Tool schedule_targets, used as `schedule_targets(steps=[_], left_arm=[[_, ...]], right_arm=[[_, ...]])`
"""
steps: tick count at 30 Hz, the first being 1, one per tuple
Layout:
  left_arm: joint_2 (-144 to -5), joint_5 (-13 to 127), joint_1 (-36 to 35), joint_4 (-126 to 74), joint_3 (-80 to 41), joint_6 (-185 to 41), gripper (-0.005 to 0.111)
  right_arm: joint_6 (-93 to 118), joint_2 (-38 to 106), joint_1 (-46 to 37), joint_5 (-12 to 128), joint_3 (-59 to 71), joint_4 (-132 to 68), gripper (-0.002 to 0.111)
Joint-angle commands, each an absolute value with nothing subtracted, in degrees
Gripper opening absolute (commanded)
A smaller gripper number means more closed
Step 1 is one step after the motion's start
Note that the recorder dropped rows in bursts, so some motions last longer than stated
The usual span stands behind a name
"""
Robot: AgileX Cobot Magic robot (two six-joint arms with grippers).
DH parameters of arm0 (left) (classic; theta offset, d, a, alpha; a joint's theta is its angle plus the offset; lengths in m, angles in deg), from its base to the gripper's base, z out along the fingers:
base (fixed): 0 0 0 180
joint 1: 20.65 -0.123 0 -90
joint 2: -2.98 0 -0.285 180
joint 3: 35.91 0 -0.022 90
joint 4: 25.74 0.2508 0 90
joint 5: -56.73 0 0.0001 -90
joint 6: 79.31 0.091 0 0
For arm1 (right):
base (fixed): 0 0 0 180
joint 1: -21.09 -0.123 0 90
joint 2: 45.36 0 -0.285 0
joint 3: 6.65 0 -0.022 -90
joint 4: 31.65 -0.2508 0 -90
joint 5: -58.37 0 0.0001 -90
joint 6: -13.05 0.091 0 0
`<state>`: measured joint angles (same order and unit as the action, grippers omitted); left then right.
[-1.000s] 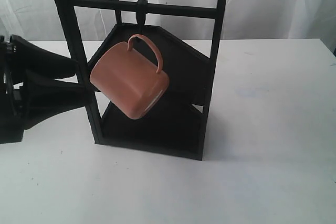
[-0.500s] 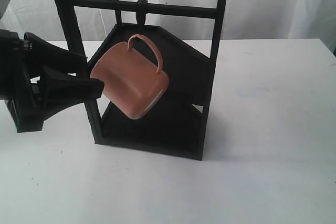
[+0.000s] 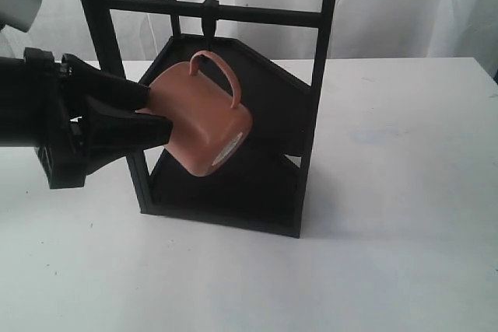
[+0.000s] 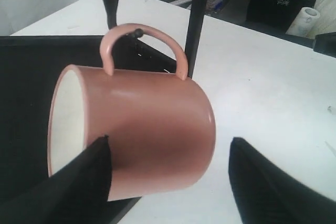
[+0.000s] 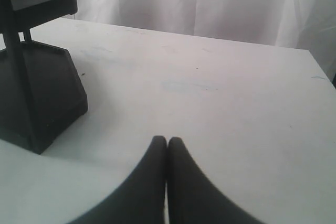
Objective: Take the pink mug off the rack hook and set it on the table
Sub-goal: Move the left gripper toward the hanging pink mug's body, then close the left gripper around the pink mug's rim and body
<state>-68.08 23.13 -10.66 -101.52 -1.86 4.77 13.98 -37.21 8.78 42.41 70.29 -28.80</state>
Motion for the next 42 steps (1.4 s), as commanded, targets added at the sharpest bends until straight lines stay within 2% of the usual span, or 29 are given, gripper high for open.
schedule_targets(steps=[1, 13, 22, 36, 42], left_arm=[[-68.7, 20.4, -10.5, -103.7, -2.1, 5.7, 0.067], [-68.4, 20.0, -10.5, -106.3, -2.1, 7.9, 0.067], [-64.2, 30.0, -10.5, -104.9, -2.1, 8.1, 0.067], [-71.9, 25.2, -10.5, -106.9, -2.1, 8.1, 0.067], [-72.2, 13.6, -10.5, -112.3, -2.1, 11.3, 0.067]], right_arm=[[13.5, -37.6, 9.1, 42.6, 70.6, -28.7, 0.000], [14.4, -37.6, 9.1, 42.6, 70.6, -28.7, 0.000], [14.4, -37.6, 9.1, 42.6, 70.6, -28.7, 0.000], [14.4, -37.6, 9.1, 42.6, 70.6, -28.7, 0.000], [14.4, -37.6, 9.1, 42.6, 70.6, -28.7, 0.000]])
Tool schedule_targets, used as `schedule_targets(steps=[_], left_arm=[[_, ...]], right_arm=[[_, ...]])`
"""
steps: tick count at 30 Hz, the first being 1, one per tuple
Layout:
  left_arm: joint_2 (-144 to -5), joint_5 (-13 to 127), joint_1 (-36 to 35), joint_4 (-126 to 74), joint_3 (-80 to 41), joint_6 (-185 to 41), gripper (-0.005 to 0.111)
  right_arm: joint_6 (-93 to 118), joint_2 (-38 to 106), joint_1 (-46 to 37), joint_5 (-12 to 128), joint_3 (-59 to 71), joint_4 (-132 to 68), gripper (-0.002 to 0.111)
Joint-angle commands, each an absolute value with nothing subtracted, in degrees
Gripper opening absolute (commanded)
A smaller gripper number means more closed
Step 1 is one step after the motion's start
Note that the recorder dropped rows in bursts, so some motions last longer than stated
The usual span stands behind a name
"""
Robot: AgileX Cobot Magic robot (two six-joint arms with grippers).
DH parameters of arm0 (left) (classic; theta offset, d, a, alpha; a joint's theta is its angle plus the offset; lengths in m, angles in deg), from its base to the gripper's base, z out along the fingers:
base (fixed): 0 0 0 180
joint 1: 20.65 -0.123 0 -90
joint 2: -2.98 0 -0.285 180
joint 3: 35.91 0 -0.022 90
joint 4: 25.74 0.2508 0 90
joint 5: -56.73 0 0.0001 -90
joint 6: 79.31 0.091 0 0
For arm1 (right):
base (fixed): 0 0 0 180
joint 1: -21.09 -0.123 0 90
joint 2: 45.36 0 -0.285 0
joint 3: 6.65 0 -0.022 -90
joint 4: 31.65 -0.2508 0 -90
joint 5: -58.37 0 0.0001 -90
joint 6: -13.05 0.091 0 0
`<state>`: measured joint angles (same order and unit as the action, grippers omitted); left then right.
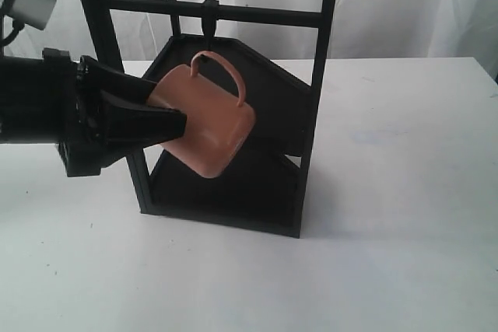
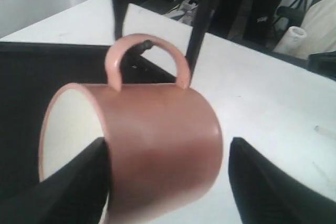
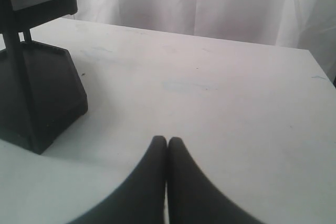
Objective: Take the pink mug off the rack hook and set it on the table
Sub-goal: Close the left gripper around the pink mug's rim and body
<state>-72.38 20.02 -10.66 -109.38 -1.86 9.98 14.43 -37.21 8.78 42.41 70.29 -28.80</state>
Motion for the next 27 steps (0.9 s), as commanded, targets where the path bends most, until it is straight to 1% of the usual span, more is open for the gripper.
schedule_targets(steps=[1, 14, 20, 27], left_arm=[[-72.2, 13.4, -10.5, -112.3, -2.1, 10.8, 0.067], [-72.2, 13.2, -10.5, -112.3, -2.1, 10.2, 0.067], [-74.9, 13.6, -10.5, -112.3, -2.1, 9.2, 0.067], [-77.4, 13.7, -10.5, -117.5, -2.1, 12.5, 0.067]], right_arm=[[14.4, -37.6, 9.1, 42.6, 70.6, -28.7, 0.000], [14.4, -37.6, 9.1, 42.6, 70.6, -28.7, 0.000], [14.4, -37.6, 9.1, 42.6, 70.6, -28.7, 0.000], [14.4, -37.6, 9.1, 42.6, 70.6, -28.8, 0.000]])
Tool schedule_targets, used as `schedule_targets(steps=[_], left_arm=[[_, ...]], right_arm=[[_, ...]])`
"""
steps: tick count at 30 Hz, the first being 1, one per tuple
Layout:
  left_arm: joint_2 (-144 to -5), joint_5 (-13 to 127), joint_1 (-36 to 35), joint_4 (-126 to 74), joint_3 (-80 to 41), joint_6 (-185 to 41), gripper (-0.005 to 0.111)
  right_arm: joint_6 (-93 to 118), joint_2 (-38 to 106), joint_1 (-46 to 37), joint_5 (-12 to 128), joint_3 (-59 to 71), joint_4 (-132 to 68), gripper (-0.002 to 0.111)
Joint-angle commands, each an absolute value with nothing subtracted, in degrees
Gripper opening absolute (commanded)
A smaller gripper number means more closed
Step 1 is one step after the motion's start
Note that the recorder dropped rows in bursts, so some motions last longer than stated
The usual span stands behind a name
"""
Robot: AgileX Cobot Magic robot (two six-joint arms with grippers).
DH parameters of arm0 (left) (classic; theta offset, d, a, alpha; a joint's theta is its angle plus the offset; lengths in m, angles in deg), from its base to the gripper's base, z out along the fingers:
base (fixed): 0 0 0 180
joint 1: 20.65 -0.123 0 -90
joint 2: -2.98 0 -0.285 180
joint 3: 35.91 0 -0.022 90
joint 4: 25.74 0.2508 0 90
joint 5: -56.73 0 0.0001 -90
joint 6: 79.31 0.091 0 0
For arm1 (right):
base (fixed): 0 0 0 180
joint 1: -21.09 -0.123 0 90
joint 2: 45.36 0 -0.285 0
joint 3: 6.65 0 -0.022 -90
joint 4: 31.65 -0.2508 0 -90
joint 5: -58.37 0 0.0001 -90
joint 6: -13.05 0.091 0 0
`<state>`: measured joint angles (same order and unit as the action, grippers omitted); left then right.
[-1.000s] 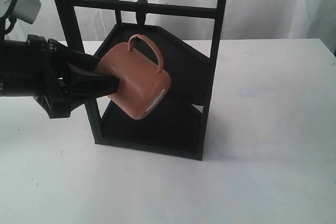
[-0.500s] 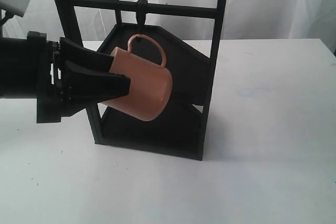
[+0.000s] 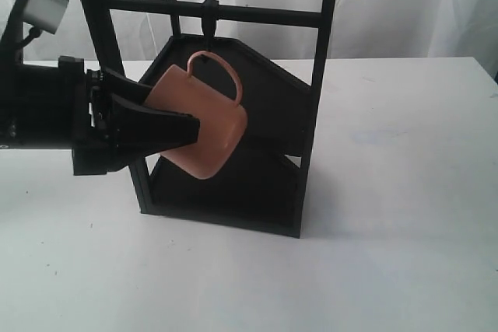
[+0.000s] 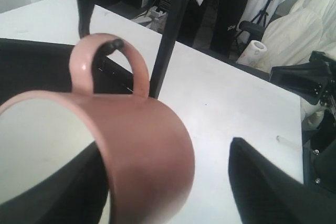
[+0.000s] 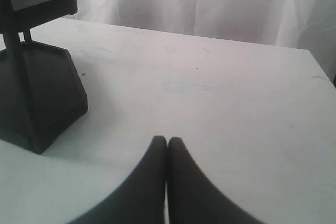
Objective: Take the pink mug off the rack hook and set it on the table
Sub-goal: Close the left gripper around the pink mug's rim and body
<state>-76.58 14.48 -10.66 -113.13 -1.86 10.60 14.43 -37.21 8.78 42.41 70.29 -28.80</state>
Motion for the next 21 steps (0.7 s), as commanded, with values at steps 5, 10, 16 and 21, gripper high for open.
schedule_targets(steps=[5, 10, 16, 21], left_arm=[[-78.4, 13.6, -10.5, -118.6, -2.1, 14.0, 0.067], [-78.9, 13.6, -9.1, -118.3, -2.1, 15.0, 0.067], [-79.8, 17.8, -6.5, -118.2, -2.1, 16.7, 0.067], [-80.2, 18.1, -6.5, -118.2, -2.1, 16.7, 0.067]], right_arm=[[14.4, -37.6, 9.1, 42.6, 70.6, -28.8, 0.000], [14.4, -37.6, 9.1, 42.6, 70.6, -28.8, 0.000], [14.4, -37.6, 9.1, 42.6, 70.6, -28.8, 0.000], [14.4, -37.6, 9.1, 42.6, 70.6, -28.8, 0.000]])
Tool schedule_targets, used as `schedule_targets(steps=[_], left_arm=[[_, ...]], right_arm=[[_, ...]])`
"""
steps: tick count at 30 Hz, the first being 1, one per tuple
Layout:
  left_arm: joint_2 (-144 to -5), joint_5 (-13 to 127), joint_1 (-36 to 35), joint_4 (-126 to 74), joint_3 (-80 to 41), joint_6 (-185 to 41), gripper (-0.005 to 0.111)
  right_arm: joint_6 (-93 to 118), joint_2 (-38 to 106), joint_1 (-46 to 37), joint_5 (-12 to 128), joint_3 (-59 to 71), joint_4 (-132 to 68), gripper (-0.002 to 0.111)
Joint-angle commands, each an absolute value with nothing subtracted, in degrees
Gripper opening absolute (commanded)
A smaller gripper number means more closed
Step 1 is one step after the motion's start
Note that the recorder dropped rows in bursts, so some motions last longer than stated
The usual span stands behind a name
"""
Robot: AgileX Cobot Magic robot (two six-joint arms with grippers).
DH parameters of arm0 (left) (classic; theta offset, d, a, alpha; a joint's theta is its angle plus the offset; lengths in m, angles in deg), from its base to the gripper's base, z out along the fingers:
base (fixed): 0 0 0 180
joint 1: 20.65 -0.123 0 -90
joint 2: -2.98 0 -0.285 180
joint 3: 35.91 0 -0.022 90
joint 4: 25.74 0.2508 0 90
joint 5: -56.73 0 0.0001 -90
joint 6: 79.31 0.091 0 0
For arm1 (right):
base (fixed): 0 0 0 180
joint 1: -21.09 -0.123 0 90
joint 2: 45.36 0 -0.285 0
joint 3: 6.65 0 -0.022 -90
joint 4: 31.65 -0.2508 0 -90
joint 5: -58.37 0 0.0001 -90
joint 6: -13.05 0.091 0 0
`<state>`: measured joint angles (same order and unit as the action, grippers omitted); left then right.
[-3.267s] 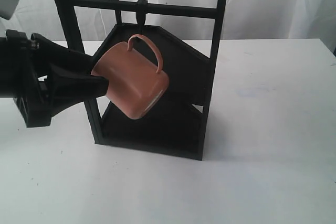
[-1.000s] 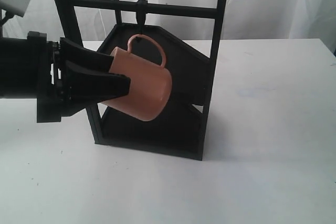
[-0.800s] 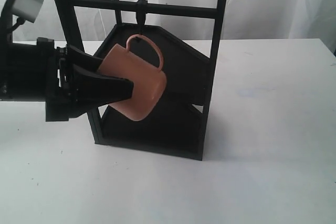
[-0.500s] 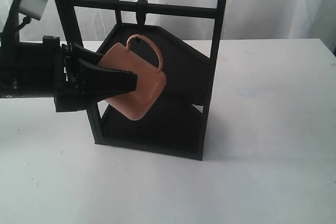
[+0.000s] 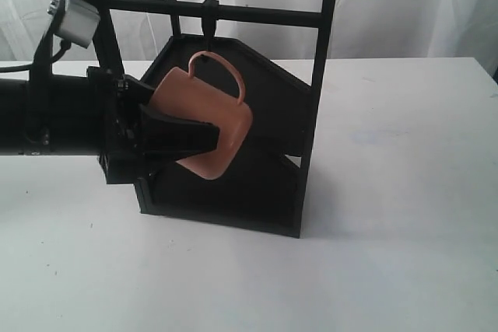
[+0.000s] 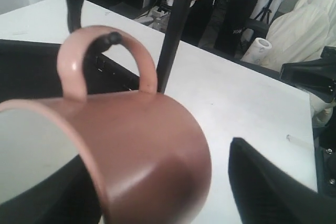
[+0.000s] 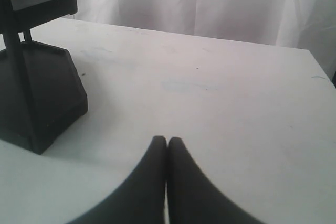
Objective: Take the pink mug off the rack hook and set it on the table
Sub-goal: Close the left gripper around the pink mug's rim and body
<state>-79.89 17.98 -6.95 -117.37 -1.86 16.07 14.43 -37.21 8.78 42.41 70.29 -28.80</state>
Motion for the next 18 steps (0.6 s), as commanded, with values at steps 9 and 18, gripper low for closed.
schedule_targets(steps=[9, 18], left_arm=[[-80.2, 18.3, -6.1, -118.7, -2.1, 16.8, 0.067], [-80.2, 20.6, -3.9, -118.7, -2.1, 18.1, 0.067]], right_arm=[[14.4, -37.6, 9.1, 42.6, 70.6, -28.8, 0.000], [14.4, -37.6, 9.1, 42.6, 70.6, -28.8, 0.000]])
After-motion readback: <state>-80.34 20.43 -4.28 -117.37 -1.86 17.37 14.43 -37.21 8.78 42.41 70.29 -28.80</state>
